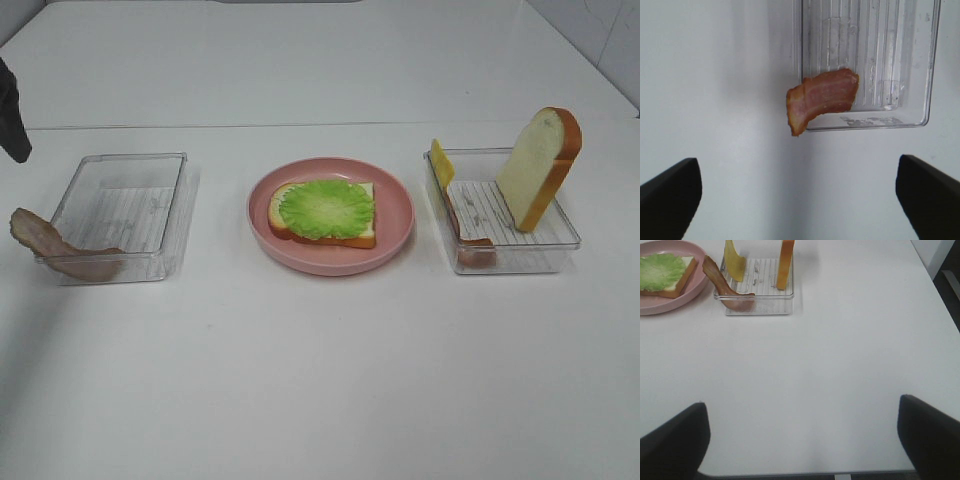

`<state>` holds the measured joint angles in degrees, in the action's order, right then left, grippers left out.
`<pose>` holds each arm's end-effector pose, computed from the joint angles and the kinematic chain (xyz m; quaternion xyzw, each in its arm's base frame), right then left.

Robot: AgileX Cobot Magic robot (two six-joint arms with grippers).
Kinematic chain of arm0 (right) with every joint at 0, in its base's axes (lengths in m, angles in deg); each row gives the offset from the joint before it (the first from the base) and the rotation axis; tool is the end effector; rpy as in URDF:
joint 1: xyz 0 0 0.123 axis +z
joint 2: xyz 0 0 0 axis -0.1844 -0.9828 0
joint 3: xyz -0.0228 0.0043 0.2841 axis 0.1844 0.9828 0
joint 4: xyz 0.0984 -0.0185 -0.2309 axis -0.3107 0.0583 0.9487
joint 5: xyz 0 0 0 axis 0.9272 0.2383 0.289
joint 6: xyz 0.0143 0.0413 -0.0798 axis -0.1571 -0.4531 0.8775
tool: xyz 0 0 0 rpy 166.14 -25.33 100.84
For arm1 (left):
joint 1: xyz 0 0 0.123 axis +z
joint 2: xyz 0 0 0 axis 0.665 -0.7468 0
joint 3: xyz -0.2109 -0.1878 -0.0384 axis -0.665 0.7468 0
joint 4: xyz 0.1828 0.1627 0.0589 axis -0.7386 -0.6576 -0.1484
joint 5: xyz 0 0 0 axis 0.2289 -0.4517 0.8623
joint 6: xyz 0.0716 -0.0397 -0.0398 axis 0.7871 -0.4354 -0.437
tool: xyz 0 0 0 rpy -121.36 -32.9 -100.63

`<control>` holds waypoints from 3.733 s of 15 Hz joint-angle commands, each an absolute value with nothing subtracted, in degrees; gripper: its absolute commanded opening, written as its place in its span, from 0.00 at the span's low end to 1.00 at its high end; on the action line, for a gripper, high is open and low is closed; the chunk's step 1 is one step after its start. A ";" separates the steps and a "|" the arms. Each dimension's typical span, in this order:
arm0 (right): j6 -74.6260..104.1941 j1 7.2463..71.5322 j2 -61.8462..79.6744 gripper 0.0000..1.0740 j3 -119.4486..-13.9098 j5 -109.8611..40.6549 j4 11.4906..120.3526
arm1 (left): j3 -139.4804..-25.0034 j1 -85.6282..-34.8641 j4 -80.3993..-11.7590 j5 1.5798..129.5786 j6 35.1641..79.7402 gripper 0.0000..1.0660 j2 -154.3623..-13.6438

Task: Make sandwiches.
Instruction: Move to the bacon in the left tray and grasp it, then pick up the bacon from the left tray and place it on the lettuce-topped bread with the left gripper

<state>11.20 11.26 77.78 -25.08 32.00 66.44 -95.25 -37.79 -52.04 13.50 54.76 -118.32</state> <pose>-0.0026 -0.0005 0.2612 -0.0121 0.8743 -0.0044 0.4851 0.3679 0.0127 0.2600 -0.0509 0.9905 -0.0659 0.1096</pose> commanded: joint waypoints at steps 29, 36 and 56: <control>11.49 10.91 79.33 0.92 -24.85 31.72 66.44 | -94.73 -37.73 -44.88 20.43 57.97 0.00 -133.68; 11.49 10.91 79.33 0.92 -24.85 31.72 66.44 | -95.13 -37.84 -43.73 20.54 57.34 0.00 -130.76; 11.49 10.91 79.33 0.92 -24.85 31.72 66.44 | -109.80 -58.41 -39.38 30.80 51.38 0.00 -122.05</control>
